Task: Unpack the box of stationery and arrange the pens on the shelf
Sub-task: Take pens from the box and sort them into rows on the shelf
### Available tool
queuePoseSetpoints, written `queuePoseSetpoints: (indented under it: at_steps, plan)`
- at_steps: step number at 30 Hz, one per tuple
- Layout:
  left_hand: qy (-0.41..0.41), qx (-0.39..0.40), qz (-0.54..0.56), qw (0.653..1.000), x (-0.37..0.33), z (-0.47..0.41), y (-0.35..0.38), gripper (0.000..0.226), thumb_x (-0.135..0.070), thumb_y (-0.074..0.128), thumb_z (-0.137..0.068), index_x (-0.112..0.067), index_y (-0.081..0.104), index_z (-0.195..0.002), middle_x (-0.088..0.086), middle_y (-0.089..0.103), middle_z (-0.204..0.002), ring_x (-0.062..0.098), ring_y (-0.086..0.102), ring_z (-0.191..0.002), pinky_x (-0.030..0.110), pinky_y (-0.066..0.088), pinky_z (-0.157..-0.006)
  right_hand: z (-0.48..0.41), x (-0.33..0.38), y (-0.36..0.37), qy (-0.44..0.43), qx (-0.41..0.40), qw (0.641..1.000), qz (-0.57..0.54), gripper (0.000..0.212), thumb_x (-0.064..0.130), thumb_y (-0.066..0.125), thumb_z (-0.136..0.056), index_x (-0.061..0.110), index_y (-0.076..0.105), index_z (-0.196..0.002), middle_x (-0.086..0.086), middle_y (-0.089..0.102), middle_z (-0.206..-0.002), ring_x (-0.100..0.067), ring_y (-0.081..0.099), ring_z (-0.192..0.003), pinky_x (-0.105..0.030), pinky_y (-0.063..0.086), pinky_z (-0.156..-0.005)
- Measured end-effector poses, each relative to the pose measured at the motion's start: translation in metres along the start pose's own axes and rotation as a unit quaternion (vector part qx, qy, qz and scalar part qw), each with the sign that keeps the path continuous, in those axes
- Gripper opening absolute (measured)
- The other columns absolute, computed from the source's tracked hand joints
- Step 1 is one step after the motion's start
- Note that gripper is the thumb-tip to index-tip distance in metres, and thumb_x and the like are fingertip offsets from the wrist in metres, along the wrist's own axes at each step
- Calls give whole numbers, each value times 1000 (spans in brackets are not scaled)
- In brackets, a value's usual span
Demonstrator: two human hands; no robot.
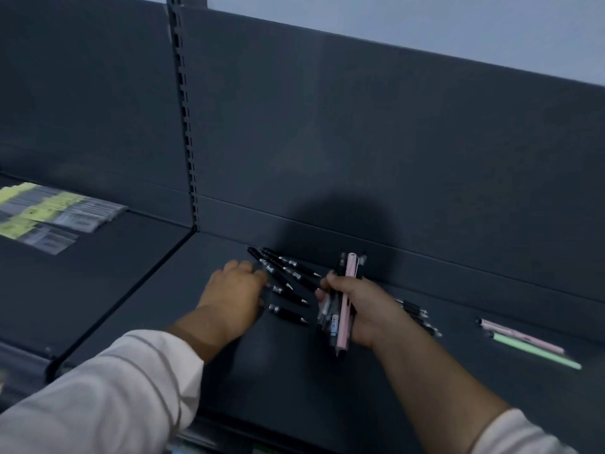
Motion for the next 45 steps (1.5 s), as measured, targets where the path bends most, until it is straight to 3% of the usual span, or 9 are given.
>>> queuePoseSetpoints:
  at_steps: [4, 7, 9, 12, 17, 22, 30, 38, 45]
  plan:
    - [-51, -30, 227, 972, -12, -7, -17, 16, -28, 53, -92, -19, 60, -103, 1, 59, -99, 20, 56, -96, 27, 43, -78, 6, 5, 1, -17, 26, 999, 17, 23, 2, 64, -85, 7, 61, -107, -4, 72, -71, -14, 69, -60, -26, 54, -52]
    - [-118, 76, 503, 853, -34, -4, -19, 22, -31, 53, -94, -11, 59, -92, 7, 61, -82, 19, 57, -68, 23, 46, -61, 11, 6, 2, -24, 35, 999, 17, 17, -1, 64, -83, 7, 62, -98, -6, 71, -72, -15, 68, -59, -25, 55, -52]
    - [-131, 178, 563, 796, -52, 7, -15, 31, -40, 54, -93, -9, 55, -97, 10, 60, -85, 19, 57, -65, 24, 46, -58, 12, 7, 3, -30, 32, 999, 9, 12, -1, 63, -84, 8, 62, -90, -8, 67, -66, -16, 66, -55, -26, 53, -48]
    - [-91, 256, 536, 799, -71, 21, -13, 31, -41, 63, -86, -14, 49, -91, 9, 60, -90, 19, 60, -73, 25, 47, -60, 14, 10, 1, -42, 26, 999, 3, 10, 1, 64, -84, 8, 61, -91, -8, 64, -60, -18, 64, -54, -29, 55, -52]
    - [-67, 244, 541, 802, -88, 20, -19, 8, -14, 61, -89, -14, 54, -87, 7, 62, -78, 17, 61, -65, 25, 49, -59, 21, 13, -6, -47, 28, 998, 2, 20, 0, 66, -82, -5, 62, -102, -16, 65, -70, -25, 66, -59, -35, 58, -58]
    - [-63, 270, 562, 780, -106, 20, -15, 22, -24, 55, -94, -5, 61, -104, 8, 66, -83, 18, 63, -66, 26, 50, -62, 24, 19, -21, -63, -2, 997, -38, 29, 5, 67, -84, -3, 60, -111, -13, 67, -78, -21, 67, -65, -36, 57, -61]
    - [-27, 264, 522, 810, -132, 15, -12, 10, -14, 53, -94, -11, 57, -85, 8, 62, -72, 12, 56, -52, 20, 44, -49, 34, 21, -49, -71, -42, 995, -65, 21, 14, 69, -86, 4, 58, -101, -11, 64, -81, -23, 62, -72, -43, 55, -69]
    - [-70, 324, 577, 746, -160, 21, -8, 9, -18, 49, -97, -12, 55, -98, 11, 65, -85, 24, 64, -66, 31, 55, -59, 45, 24, -71, -88, -66, 988, -106, 10, 11, 65, -89, 11, 55, -91, -10, 59, -79, -24, 59, -70, -42, 54, -66]
    - [-57, 288, 560, 774, -162, 12, 3, 2, -16, 59, -91, -15, 60, -91, 1, 56, -67, 11, 48, -54, 17, 39, -45, 57, 23, -88, -71, -62, 988, -118, 17, 12, 67, -87, 7, 55, -99, -13, 64, -73, -27, 67, -60, -40, 57, -49]
Point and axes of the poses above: each hand's wrist, its own z-axis away from the middle knuckle, its own y-axis out of the palm, x = y × z, the point moved 6 cm from there along -z, towards the middle knuckle
